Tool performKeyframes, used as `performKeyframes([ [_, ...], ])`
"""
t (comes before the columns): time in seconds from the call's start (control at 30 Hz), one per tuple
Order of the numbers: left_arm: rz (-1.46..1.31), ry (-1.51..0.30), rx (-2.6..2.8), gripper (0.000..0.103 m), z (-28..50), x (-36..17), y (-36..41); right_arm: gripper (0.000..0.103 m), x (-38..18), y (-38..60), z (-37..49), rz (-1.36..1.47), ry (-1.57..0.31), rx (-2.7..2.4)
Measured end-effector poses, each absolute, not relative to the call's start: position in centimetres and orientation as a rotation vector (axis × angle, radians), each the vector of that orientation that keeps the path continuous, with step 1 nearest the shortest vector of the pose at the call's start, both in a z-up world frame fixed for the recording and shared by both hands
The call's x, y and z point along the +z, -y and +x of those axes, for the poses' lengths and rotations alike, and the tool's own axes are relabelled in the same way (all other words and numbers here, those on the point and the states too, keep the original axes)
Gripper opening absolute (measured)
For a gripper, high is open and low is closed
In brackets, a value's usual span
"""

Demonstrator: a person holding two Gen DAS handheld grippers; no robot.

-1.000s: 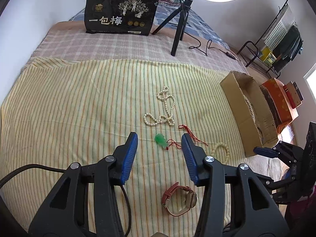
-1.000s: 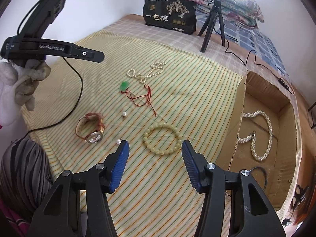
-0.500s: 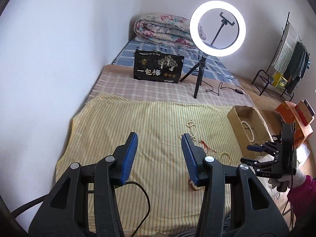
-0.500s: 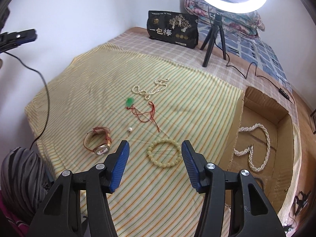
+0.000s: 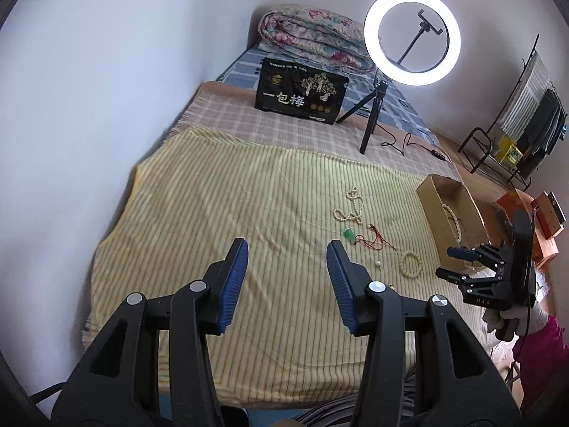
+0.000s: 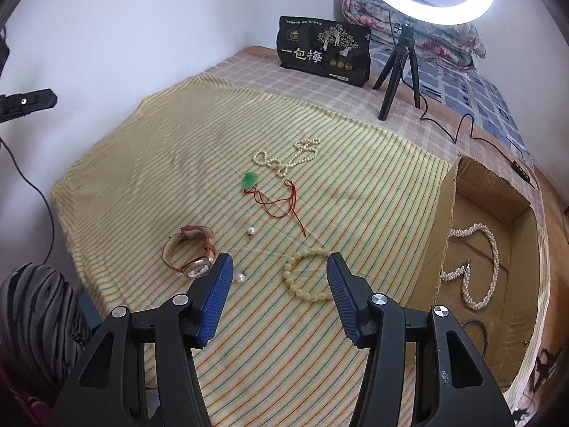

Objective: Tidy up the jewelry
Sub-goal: 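Close the left tool on the green jade pendant while the right tool approaches the bead bracelet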

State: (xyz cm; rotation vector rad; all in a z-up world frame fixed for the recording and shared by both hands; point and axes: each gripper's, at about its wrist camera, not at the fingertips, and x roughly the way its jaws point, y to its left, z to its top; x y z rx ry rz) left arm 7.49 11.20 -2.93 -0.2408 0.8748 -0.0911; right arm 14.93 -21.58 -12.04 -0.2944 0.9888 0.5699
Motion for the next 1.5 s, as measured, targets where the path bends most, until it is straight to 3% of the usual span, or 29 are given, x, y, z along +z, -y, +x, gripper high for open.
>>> performKeyframes([
  [0.33, -0.222, -1.021, -0.253, 0.047, 16.4, -10.4, -3.7, 0.053, -14.9, 22.5, 15.2, -0.320, -1.071, 0.561],
  [0.4, -0.225, -1.066, -0.280, 0.047, 18.1, -12.2, -2.3, 0.043, -15.4, 22.3, 15.4, -0.320, -1.090, 0.564],
  [0.63, -0.225, -1.164, -0.311, 0.047, 20.9, -16.6, 0.4, 0.039, -17.3, 21.7, 16.6, -0.316, -1.149, 0.569],
  [1.5, -0.160, -1.188, -0.263, 0.047, 23.3, -20.0, 2.9, 0.036, -19.8, 20.0, 17.7, -0.400, -1.185, 0.552],
])
